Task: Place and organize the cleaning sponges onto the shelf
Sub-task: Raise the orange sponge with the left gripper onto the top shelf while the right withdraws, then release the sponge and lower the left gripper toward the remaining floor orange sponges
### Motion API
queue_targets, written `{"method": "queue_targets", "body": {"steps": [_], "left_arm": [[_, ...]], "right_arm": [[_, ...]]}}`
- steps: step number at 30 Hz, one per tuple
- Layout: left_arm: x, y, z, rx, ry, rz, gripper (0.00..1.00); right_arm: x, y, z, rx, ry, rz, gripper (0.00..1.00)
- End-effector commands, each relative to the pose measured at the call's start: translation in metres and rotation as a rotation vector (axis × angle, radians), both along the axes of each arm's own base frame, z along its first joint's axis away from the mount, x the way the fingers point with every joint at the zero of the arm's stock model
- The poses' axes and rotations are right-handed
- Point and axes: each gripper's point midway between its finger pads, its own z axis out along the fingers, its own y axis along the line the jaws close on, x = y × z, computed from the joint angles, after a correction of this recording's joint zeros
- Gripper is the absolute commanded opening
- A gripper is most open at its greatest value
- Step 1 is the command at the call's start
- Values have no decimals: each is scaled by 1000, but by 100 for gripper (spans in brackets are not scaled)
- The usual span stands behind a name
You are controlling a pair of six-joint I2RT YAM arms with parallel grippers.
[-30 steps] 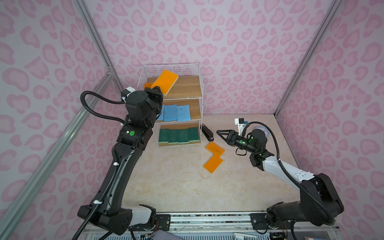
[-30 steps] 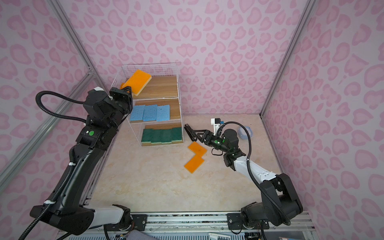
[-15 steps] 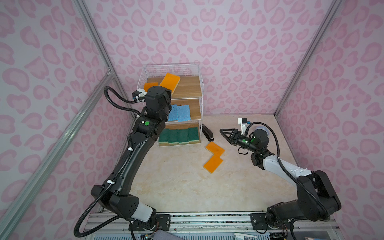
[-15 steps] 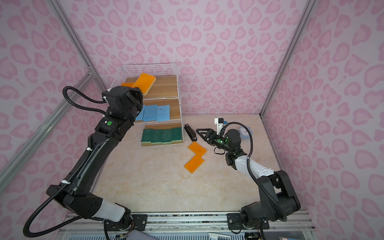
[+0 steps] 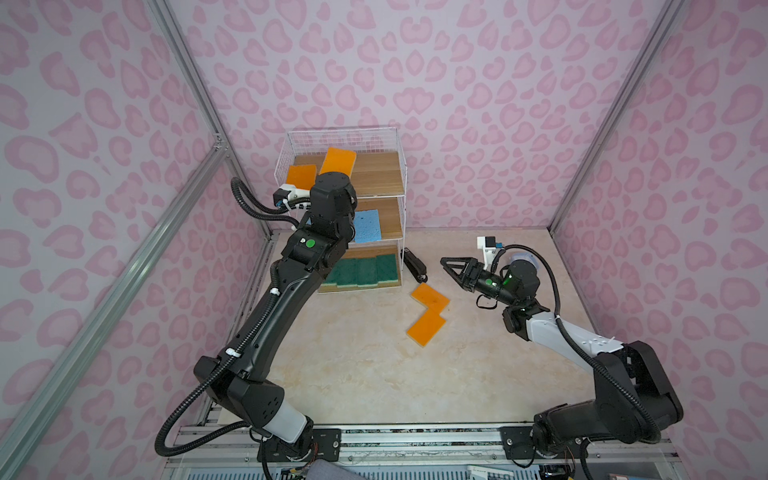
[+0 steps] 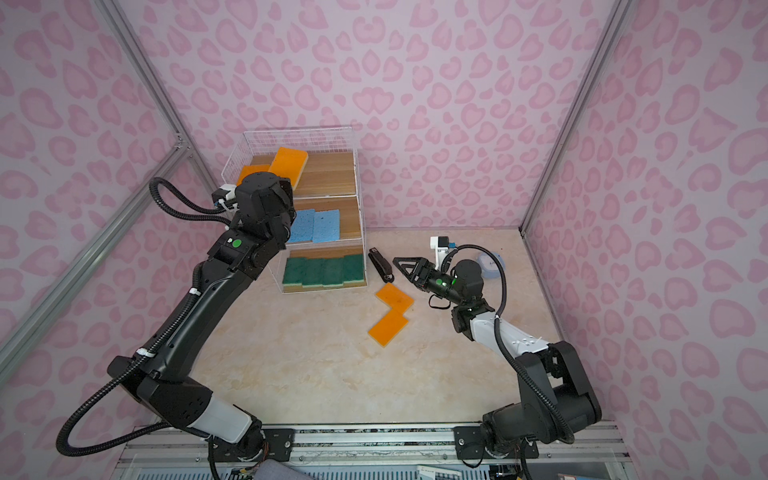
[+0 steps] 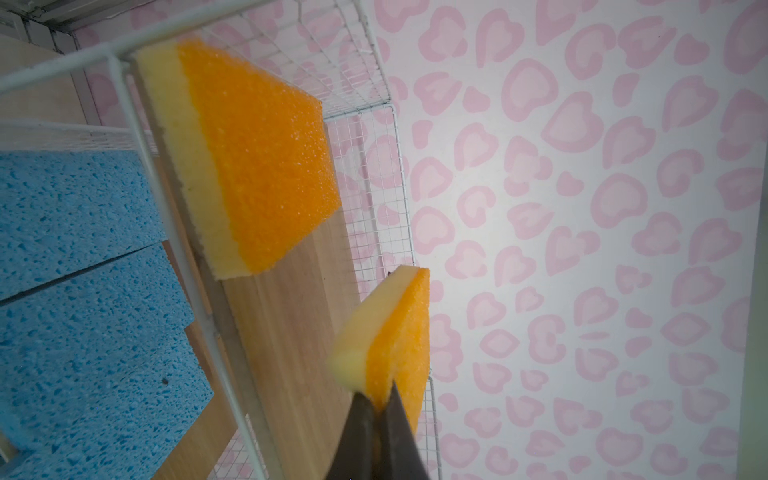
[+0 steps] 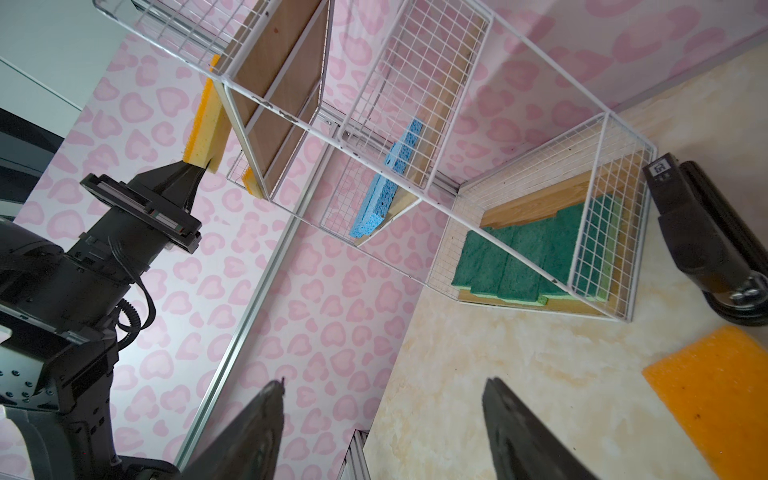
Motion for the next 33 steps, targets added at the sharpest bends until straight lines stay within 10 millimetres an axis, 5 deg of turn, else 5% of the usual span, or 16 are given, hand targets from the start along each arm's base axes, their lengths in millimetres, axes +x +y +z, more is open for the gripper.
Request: {"method": "queue_targets", "body": {"steps": [1, 16, 33], "left_arm": [[3, 5, 5, -16, -30, 41, 13], [8, -17, 16, 18, -95, -60, 99], [-29, -20, 5, 129, -102, -161, 98]], "right_arm": [[-3, -1, 5, 5, -26, 10, 76], [-6, -6, 9, -9, -26, -9, 76], [-8, -10, 15, -46, -26, -32, 77]]}}
